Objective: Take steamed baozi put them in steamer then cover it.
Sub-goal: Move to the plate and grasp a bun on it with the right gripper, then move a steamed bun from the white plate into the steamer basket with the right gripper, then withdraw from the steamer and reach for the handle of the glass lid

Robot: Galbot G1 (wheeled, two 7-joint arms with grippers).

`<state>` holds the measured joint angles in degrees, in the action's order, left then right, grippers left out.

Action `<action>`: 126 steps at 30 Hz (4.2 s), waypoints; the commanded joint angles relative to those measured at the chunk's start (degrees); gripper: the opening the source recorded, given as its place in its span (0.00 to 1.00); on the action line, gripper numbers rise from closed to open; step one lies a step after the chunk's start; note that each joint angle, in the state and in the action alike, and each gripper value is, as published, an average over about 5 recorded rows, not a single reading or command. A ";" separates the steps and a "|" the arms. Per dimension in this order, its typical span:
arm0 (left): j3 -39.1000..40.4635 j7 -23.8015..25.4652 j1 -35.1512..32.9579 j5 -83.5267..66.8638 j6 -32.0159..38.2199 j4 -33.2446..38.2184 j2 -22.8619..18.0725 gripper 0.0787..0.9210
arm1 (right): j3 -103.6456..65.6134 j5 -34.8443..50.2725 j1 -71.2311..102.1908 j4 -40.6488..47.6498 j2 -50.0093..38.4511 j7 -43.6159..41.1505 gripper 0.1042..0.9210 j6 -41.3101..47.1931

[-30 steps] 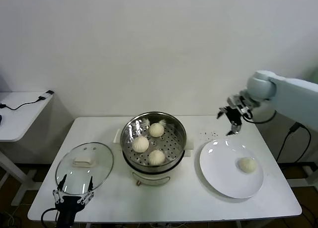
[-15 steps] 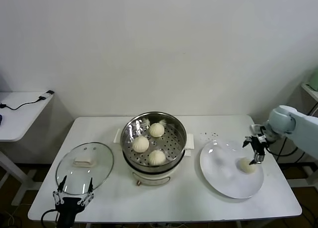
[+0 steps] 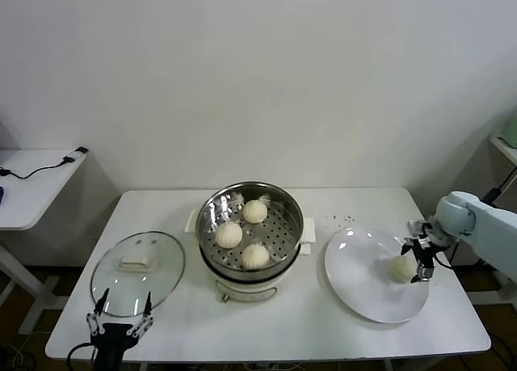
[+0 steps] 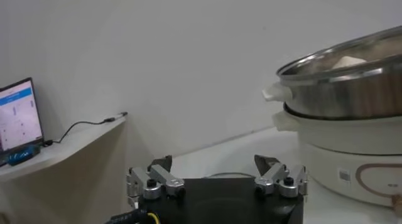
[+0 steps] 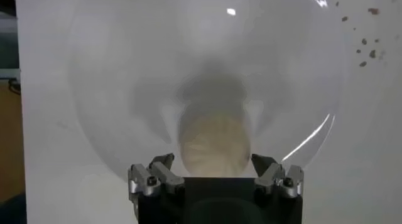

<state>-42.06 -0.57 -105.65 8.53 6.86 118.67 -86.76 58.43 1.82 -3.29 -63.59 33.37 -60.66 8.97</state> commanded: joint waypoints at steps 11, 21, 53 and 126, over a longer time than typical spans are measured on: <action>0.10 0.00 0.06 0.17 -0.04 0.17 0.03 0.88 | -2.25 -0.11 2.28 3.21 2.73 -0.07 0.81 -0.04; 0.31 0.01 0.08 0.02 0.21 0.33 0.06 0.88 | 3.99 7.96 -7.32 1.87 2.85 -0.07 0.77 1.15; 4.48 0.34 1.74 -1.84 1.12 0.30 4.35 0.88 | 45.75 58.98 -48.36 -2.98 43.99 7.60 0.77 9.37; 2.11 0.59 3.68 3.71 -1.26 1.48 3.07 0.88 | -14.34 58.04 4.32 -26.39 -4.24 45.38 0.88 -17.27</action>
<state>-39.79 0.01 -101.91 9.19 5.95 119.69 -83.10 74.03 60.68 -26.68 -82.30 42.81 -28.05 -1.62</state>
